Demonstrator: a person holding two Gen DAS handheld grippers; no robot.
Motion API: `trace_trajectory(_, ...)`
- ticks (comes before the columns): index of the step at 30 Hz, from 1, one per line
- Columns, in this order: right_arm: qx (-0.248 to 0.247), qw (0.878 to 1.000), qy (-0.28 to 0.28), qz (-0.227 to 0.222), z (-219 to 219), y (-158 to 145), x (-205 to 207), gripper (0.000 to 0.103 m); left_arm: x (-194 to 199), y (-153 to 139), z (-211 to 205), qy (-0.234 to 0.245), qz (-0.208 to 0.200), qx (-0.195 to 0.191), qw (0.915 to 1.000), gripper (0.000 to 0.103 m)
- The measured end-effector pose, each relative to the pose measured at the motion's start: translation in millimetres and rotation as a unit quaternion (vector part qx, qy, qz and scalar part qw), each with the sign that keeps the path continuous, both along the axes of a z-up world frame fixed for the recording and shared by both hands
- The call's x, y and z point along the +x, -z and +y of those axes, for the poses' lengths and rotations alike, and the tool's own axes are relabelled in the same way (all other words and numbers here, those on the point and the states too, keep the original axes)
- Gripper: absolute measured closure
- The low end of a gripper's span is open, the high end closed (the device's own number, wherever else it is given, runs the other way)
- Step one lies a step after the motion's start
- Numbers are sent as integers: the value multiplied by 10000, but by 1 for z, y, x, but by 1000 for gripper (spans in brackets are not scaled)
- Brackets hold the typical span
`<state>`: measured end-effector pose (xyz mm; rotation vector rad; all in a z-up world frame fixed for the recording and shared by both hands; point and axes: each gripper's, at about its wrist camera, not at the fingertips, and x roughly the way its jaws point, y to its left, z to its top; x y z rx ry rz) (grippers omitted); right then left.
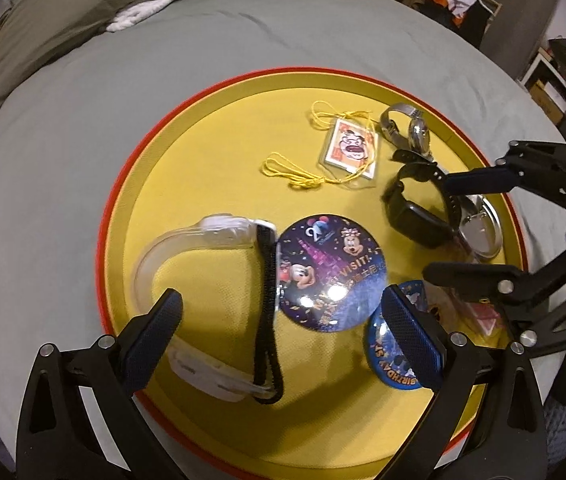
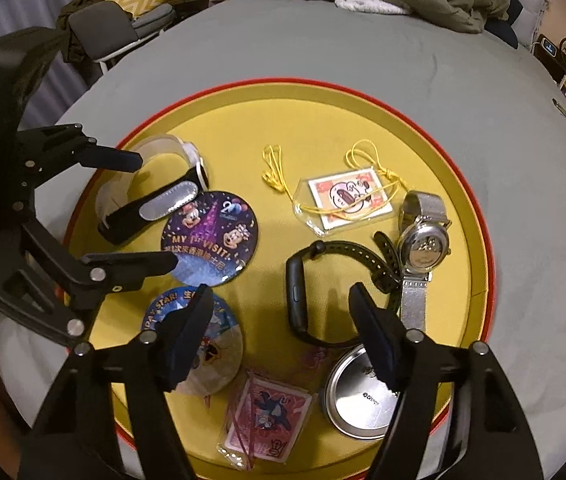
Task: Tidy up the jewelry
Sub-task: 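Grasp the white band strap with the left tool while the right tool grasps the smartwatch, then lift the white band and black smartwatch up out of the tray with both tools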
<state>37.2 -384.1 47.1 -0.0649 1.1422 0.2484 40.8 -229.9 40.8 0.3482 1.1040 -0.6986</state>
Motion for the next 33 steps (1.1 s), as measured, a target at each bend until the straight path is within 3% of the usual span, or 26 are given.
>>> trace_trajectory(3, 16, 10000, 22, 87, -1, 6, 2, 45, -4, 3, -4, 108, -33, 68, 9999, 6)
trace_trajectory(7, 24, 9997, 38, 248, -1, 18, 4, 57, -8, 8, -7, 192, -73, 186, 9996, 45)
trace_trajectory(8, 13, 9996, 29, 275, 1, 20, 4, 61, -8, 7, -7, 201, -107, 193, 9996, 61)
trace_trajectory(9, -12, 9996, 24, 284, 2, 22, 4, 62, -8, 7, -7, 234, 34, 69, 9997, 71)
trace_trajectory(13, -16, 9996, 79, 264, 3, 23, 7, 64, -11, 5, -10, 260, -89, 135, 9995, 82)
trace_trajectory(16, -10, 9996, 162, 238, -1, 21, 10, 84, -11, 4, -9, 251, -101, 108, 9996, 96)
trace_trajectory(17, 17, 9995, 184, 246, -2, 21, 10, 91, -11, 3, -9, 257, -91, 89, 9996, 96)
trace_trajectory(23, 134, 9993, 308, 181, -14, 18, 11, 92, -14, -1, -7, 247, -203, 93, 9994, 96)
trace_trajectory(33, 313, 9985, 408, -197, -24, -12, 6, 91, -11, -35, 9, 39, -446, -276, 9986, 96)
